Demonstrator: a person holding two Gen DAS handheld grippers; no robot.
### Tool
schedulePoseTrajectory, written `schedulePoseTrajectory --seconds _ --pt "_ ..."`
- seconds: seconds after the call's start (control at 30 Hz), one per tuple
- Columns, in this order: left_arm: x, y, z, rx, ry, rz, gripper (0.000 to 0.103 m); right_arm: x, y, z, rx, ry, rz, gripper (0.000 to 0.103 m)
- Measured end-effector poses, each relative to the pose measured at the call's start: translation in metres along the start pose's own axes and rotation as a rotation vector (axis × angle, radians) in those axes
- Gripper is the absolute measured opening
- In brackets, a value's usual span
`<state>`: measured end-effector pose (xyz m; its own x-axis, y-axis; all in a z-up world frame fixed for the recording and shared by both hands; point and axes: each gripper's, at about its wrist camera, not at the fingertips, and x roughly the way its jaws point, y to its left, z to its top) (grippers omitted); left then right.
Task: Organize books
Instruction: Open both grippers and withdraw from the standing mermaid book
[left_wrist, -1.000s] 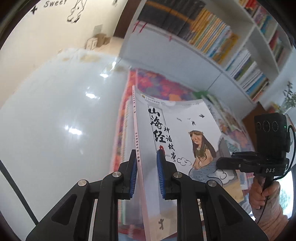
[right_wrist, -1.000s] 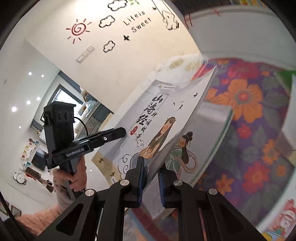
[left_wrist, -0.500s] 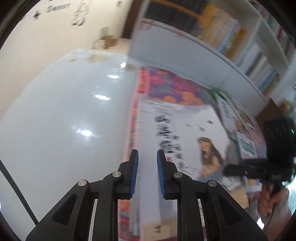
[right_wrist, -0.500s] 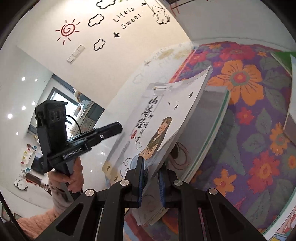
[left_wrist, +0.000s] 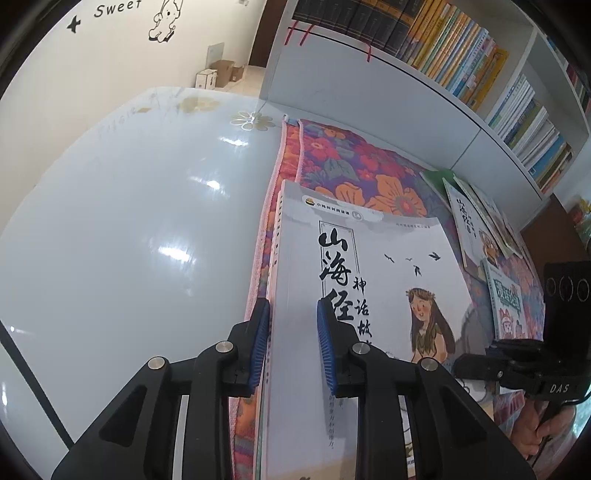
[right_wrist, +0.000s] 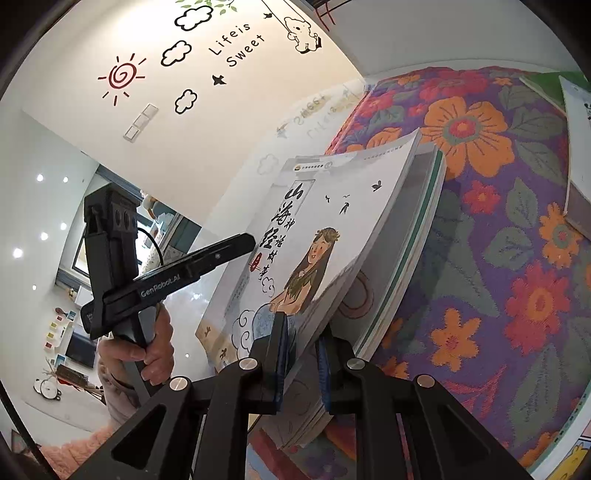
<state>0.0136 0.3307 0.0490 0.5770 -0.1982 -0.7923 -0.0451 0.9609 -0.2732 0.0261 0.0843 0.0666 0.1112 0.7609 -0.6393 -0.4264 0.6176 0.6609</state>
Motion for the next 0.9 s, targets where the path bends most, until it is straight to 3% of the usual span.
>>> schedulePoseTrajectory --seconds 0.37,0.47,0.53,0.6,0.63,0.9 --pt "0.002 -0.006 0.002 0.01 -0.006 0.025 0.024 -0.001 -0.003 -0.001 0.027 -0.008 0.01 0.014" --pt "-0.011 -0.005 0.002 -0.006 -0.055 0.068 0.025 -0.005 -0.006 -0.001 0.065 -0.006 0.008 0.018" --pt "-0.024 -0.012 0.0 0.024 -0.081 0.095 0.027 -0.014 -0.01 -0.002 0.094 -0.027 -0.007 0.028" --pt "-0.035 -0.022 0.0 0.065 -0.106 0.127 0.027 -0.033 -0.014 -0.005 0.104 -0.078 -0.05 0.06" --pt "-0.04 -0.029 0.0 0.085 -0.12 0.137 0.027 -0.041 -0.015 -0.007 0.103 -0.102 -0.073 0.064" --pt "-0.051 -0.078 0.003 0.15 -0.13 0.079 0.027 -0.1 -0.026 -0.033 0.109 -0.154 -0.14 0.064"
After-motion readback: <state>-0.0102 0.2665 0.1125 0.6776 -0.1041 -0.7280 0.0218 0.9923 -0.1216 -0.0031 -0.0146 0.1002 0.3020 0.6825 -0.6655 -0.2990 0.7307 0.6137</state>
